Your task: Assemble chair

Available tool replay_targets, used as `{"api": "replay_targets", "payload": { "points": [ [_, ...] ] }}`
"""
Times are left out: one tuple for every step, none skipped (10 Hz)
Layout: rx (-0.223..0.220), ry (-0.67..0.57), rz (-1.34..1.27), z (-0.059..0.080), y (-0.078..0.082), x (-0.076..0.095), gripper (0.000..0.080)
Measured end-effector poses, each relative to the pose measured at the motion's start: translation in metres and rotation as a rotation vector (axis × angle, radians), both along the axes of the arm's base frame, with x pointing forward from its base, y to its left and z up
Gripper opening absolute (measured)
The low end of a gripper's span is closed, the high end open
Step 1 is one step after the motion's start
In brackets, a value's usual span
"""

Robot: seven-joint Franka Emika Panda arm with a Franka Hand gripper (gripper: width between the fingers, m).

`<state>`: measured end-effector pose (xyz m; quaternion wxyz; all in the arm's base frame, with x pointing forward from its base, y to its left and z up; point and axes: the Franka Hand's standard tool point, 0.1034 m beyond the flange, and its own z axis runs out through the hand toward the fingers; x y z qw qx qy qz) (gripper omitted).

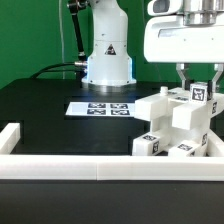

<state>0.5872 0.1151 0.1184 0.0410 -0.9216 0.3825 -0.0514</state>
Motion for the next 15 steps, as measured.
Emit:
{"api": "replay_targets", "payload": {
  "points": [
    [0.007,0.002,-0.046,0.000,0.000,0.000,0.0287],
    [0.022,0.005,-0.145,0.000,0.000,0.000,0.0287],
    [0.032,0.008,-0.224,0.000,0.000,0.000,0.0287],
    [0.033,0.009,-0.237,0.000,0.000,0.000,0.0287],
    [0.033,0.009,-0.234,0.000,0.000,0.000,0.0287],
    [0.032,0.008,-0.222,0.001,0.000,0.000,0.0439],
    [0.032,0.004,-0.201,0.004,-0.002,0.000,0.0567],
    [0.035,0.000,-0.202,0.008,-0.003,0.000,0.0567],
    [0.041,-0.004,-0.200,0.012,-0.003,-0.001,0.0635],
    [0.047,-0.005,-0.201,0.017,-0.003,-0.004,0.0645],
    [0.055,-0.006,-0.201,0.022,-0.003,-0.008,0.0645],
    [0.064,-0.006,-0.203,0.028,-0.003,-0.014,0.0649],
    [0.070,-0.001,-0.204,0.030,-0.003,-0.021,0.0649],
    [0.068,0.000,-0.204,0.029,-0.003,-0.021,0.0649],
    [0.067,0.001,-0.203,0.028,-0.003,-0.021,0.0649]
  ]
}}
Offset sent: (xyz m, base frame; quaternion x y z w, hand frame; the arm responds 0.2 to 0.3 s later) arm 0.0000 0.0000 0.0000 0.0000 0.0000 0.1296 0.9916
